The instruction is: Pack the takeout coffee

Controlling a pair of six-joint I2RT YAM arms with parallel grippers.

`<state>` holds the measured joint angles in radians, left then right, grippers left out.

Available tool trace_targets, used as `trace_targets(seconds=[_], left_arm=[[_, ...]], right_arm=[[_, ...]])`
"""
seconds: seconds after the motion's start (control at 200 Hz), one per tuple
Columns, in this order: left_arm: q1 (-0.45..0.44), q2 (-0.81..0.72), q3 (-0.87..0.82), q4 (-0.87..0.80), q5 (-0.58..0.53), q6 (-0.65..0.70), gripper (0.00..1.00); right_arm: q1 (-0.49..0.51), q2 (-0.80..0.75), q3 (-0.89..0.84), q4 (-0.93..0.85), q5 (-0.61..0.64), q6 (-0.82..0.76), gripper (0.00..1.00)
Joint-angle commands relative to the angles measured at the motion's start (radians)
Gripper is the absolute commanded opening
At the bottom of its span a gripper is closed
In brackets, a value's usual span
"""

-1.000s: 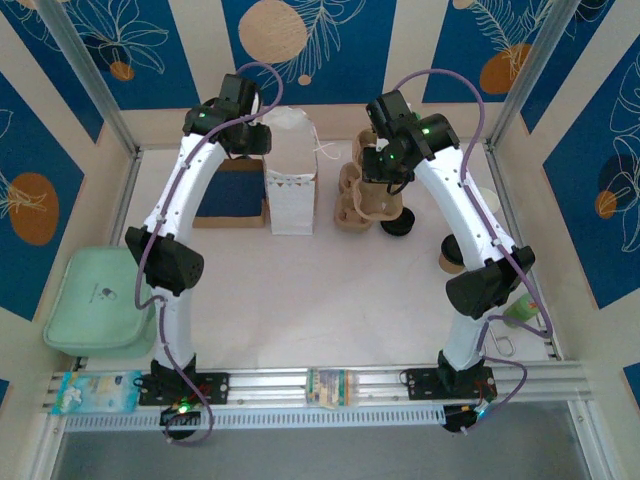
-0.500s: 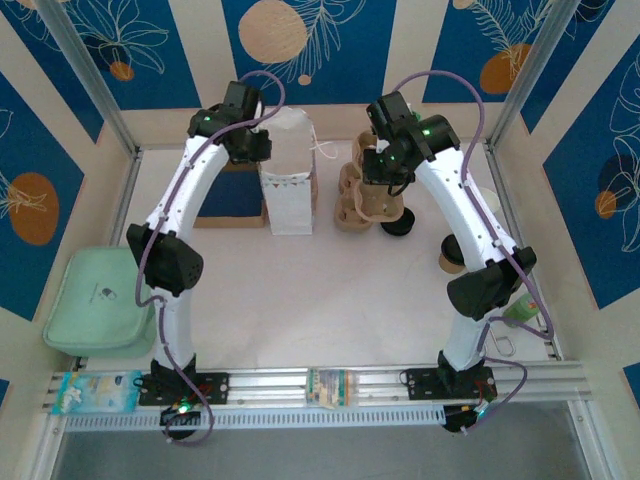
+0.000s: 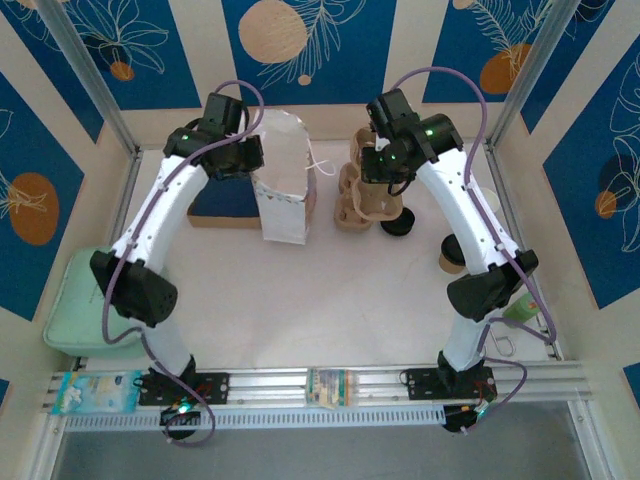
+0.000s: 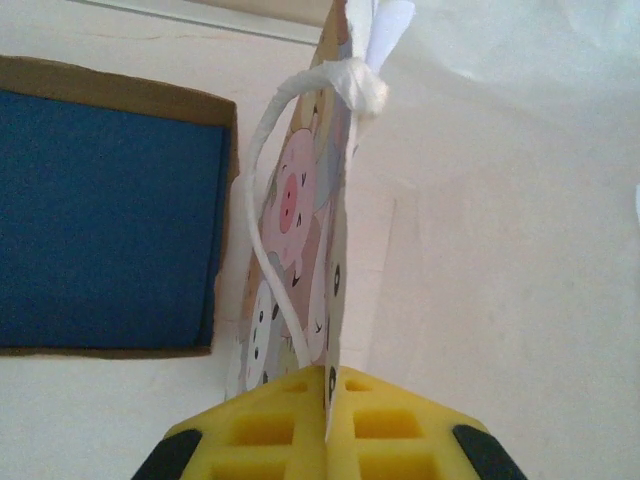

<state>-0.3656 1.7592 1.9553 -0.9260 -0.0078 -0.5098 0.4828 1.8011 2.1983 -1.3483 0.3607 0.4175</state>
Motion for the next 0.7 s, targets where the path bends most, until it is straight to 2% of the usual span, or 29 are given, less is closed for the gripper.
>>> trace_targets(seconds=[0.0,0.255,0.42,0.695], left_arm=[[-0.017,-0.096,-0.072,0.072,0.026,-0.094,0.00],[-0.103,-0.242,-0.245,0.125,-0.058,-0.211,0.00],[-0.196,-0.293,-0.276,0.084,-0.153,-0.279,0.00],[-0.303,-0.368,-0.332,-0.007,-0.228,-0.439,0.00]], right_arm=[[0.007,-0.053,0.017,-0.022,-0.025,-0.017,0.29],[0.004,-0.089,0.021,-0.046,-0.035,-0.028,0.29],[-0.001,-0.100,0.049,-0.070,-0.040,-0.036,0.29],[-0.002,-0.133,0.061,-0.102,-0.040,-0.045,0.29]])
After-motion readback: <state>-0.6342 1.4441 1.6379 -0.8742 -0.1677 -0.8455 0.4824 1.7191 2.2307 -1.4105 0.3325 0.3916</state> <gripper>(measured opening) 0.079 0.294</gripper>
